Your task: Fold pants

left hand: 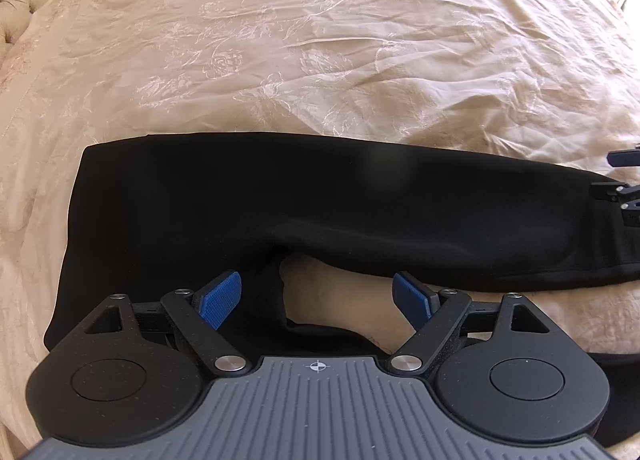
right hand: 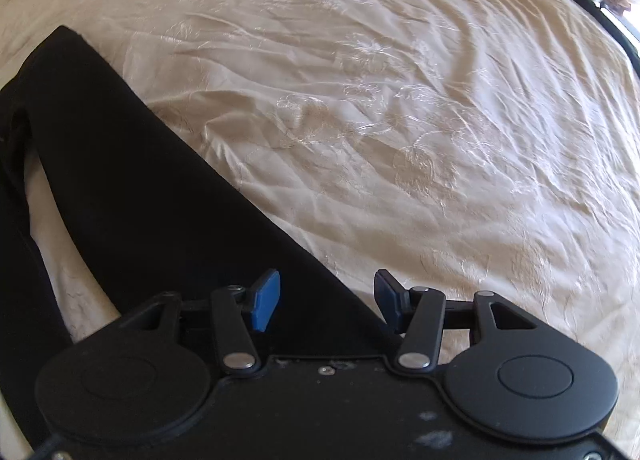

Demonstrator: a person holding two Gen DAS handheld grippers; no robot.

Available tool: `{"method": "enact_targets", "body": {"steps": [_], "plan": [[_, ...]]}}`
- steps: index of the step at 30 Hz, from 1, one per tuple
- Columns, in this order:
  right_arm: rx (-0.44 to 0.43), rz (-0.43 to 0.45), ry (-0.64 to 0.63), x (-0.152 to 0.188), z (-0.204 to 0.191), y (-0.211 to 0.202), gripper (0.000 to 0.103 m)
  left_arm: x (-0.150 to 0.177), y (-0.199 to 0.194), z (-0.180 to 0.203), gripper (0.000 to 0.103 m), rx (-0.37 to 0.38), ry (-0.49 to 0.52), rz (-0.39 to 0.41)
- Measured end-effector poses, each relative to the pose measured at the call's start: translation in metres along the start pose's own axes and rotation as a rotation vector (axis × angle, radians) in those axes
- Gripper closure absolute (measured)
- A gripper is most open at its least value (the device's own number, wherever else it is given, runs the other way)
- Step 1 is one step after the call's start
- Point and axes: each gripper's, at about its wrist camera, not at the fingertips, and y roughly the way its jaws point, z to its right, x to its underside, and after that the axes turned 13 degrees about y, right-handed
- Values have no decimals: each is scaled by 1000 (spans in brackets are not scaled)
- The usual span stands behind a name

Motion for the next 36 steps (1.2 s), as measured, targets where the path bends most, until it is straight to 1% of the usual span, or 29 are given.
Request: {"method": "enact_targets", "body": {"steps": [3, 4, 5, 6, 7, 9, 12, 15, 17, 20, 24, 26, 27, 28, 29, 30, 31, 32, 33, 34, 35, 36], "plan": [[-92, -50, -48, -5, 4, 20, 48, -12, 7, 4, 21, 0, 11, -8], [-130, -65, -50, -3, 5, 22, 52, -16, 8, 6, 21, 0, 19, -6], [-170, -82, -46, -2, 6, 23, 58, -21, 10, 8, 21, -3, 29, -2], [-201, -98, -40, -2, 6, 25, 83, -26, 11, 9, 21, -3, 36, 3], [-204, -106, -36, -1, 5, 24, 92, -31, 13, 10, 21, 1, 41, 9], [-178, -65, -74, 6, -5, 11, 96, -42, 17, 10, 21, 13, 43, 23], [-145, -4, -95, 21, -22, -14, 98, -60, 25, 8, 21, 36, 27, 34], [-111, 50, -114, 46, -43, -45, 98, -75, 33, 2, 20, 65, 2, 32], [-91, 70, -128, 63, -60, -60, 98, -81, 38, -3, 20, 81, -21, 25], [-67, 74, -132, 87, -85, -76, 98, -88, 44, -13, 20, 104, -63, 9], [-45, 73, -84, 111, -116, -85, 98, -88, 61, -18, 20, 112, -82, -54], [-36, 71, -55, 120, -126, -89, 98, -86, 75, -18, 21, 104, -73, -115], [-30, 68, -37, 122, -128, -86, 98, -83, 84, -19, 23, 107, -69, -158], [-26, 67, -20, 124, -132, -86, 98, -81, 91, -20, 30, 125, -73, -185], [-18, 66, -4, 125, -134, -86, 98, -78, 96, -22, 60, 163, -86, -194], [-12, 67, 18, 129, -137, -87, 98, -74, 100, -25, 80, 227, -120, -195], [-6, 65, 47, 131, -138, -87, 97, -70, 100, -30, 83, 276, -170, -184], [1, 65, 84, 131, -139, -87, 95, -66, 95, -33, 86, 288, -201, -160], [6, 71, 137, 133, -139, -89, 92, -62, 88, -33, 88, 291, -205, -130], [6, 83, 204, 134, -136, -92, 87, -58, 79, -32, 88, 283, -183, -100], [0, 101, 288, 136, -130, -98, 84, -53, 72, -29, 88, 271, -155, -76], [-5, 120, 387, 140, -123, -105, 78, -46, 63, -26, 88, 257, -126, -49]]}}
